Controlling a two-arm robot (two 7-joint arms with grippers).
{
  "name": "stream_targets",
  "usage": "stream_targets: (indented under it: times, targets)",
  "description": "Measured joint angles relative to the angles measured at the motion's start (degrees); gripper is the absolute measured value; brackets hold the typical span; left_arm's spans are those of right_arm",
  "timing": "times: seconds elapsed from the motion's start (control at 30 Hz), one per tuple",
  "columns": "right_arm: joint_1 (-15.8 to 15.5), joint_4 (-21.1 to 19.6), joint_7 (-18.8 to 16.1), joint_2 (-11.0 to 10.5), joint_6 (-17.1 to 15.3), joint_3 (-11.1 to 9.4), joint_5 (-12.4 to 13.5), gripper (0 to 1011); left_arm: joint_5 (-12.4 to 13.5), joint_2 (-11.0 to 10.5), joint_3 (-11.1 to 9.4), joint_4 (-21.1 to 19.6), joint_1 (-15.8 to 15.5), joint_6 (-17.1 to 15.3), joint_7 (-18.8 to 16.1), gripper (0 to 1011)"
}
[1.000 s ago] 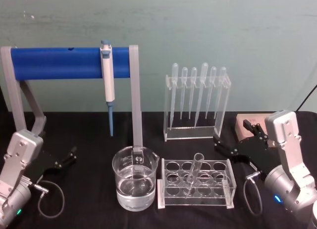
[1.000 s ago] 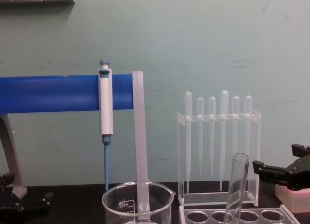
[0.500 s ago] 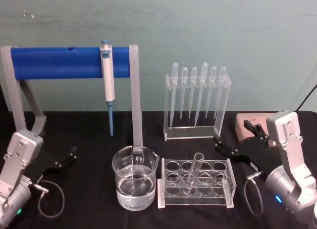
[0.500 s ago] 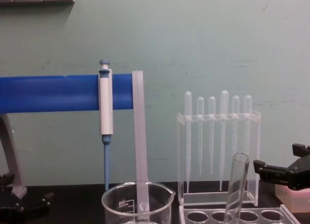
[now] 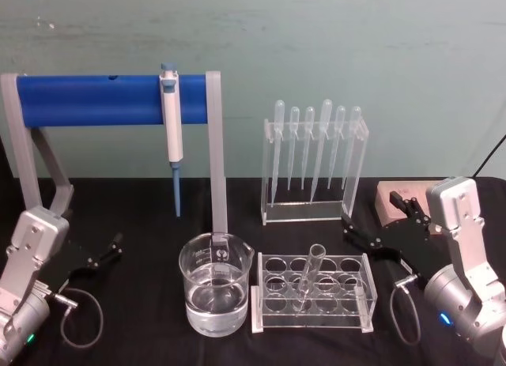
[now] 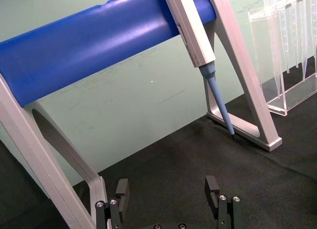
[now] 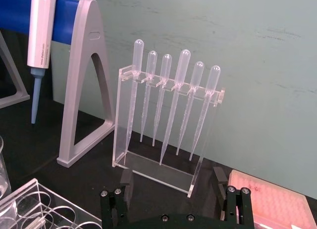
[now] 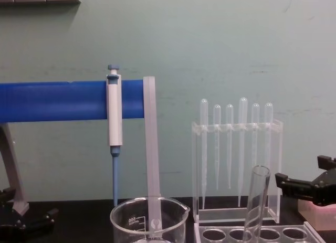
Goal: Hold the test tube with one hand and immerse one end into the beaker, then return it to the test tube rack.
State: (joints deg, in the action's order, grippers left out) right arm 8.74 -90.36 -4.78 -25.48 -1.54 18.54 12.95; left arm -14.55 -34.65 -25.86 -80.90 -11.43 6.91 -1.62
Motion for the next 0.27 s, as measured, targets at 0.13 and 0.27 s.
stream_targets:
  times: [0.13,0.27]
  targets:
    - [-0.03,-0.03,0.01,-0.02,0.02,0.00,0.02,1004,0.00,0.00,0.00,0.00,0.00,0.00,0.00,1000]
    - [-0.04,-0.06,0.02,-0.04,0.04,0.00,0.03,1004,0.00,0.00,0.00,0.00,0.00,0.00,0.00,1000]
